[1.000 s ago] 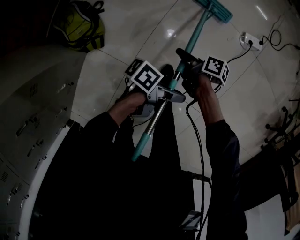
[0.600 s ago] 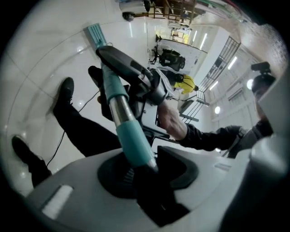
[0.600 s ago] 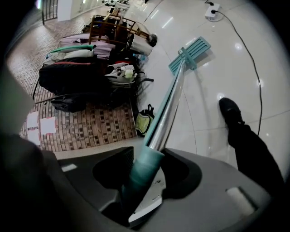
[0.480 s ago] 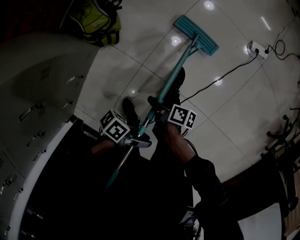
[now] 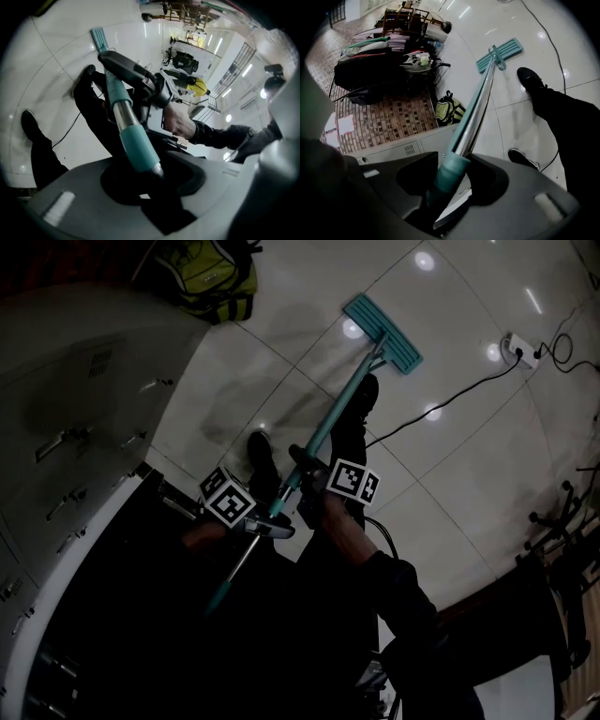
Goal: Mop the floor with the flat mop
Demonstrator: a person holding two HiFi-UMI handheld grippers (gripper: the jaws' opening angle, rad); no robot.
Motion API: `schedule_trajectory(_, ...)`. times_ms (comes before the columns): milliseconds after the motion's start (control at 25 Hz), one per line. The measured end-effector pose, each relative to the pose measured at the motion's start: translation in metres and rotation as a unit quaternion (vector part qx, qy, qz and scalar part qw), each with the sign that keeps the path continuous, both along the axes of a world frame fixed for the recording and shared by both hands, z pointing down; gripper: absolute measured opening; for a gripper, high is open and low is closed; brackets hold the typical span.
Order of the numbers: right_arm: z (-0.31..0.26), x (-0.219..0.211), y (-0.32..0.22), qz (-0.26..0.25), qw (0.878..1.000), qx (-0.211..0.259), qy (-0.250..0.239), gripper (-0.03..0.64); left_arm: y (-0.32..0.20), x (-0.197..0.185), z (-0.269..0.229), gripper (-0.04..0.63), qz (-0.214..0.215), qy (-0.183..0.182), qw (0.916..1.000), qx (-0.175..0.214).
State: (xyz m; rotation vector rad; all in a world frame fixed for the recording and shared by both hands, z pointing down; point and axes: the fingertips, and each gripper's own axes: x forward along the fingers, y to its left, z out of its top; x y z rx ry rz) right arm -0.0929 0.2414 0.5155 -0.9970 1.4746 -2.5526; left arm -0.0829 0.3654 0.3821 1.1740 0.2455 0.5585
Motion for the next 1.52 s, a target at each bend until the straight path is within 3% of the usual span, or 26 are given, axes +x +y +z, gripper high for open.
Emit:
schedule_trajectory(200,0.011,0.02,-0.02,0.021,1.0,-0.002,0.014,0.192,-0.021,0.018,0.008,0.15,-0.012,0.013,0.9998,-0.004)
schedule_trajectory(440,0.02,0.07,-0.08,0.032,0.999,0.017,0.021,0.189,-0.076,0.067,0.021,0.152,-0.015,0.028,0.9994,0.015)
schedule_trajectory(680,0.038,0.144,-0.17,0.051,0.997,0.044,0.029,0.189,-0.161,0.133,0.048,0.151,-0.01,0.03,0.9987,0.039)
schedule_trajectory(920,0.056,0.225,-0.251,0.065,0.996,0.042,0.044,0.189,-0.246,0.212,0.057,0.149,-0.038,0.056,0.9976,0.008)
schedule_trajectory(1040,0.06,0.256,-0.281,0.062,0.995,0.05,0.051,0.192,-0.272,0.24,0.066,0.15,-0.015,0.058,0.9978,0.028)
schedule_trajectory(1160,0.062,0.28,-0.308,0.083,0.993,0.057,0.058,0.192,-0.298,0.265,0.07,0.15,-0.023,0.062,0.9972,0.034)
schedule_trajectory(1320,0.062,0.289,-0.322,0.084,0.992,0.068,0.06,0.19,-0.311,0.273,0.074,0.147,-0.043,0.055,0.9967,0.04)
schedule_trajectory(1520,0.04,0.259,-0.287,0.053,0.993,0.087,0.062,0.192,-0.267,0.245,0.056,0.149,-0.001,0.058,0.9964,0.063)
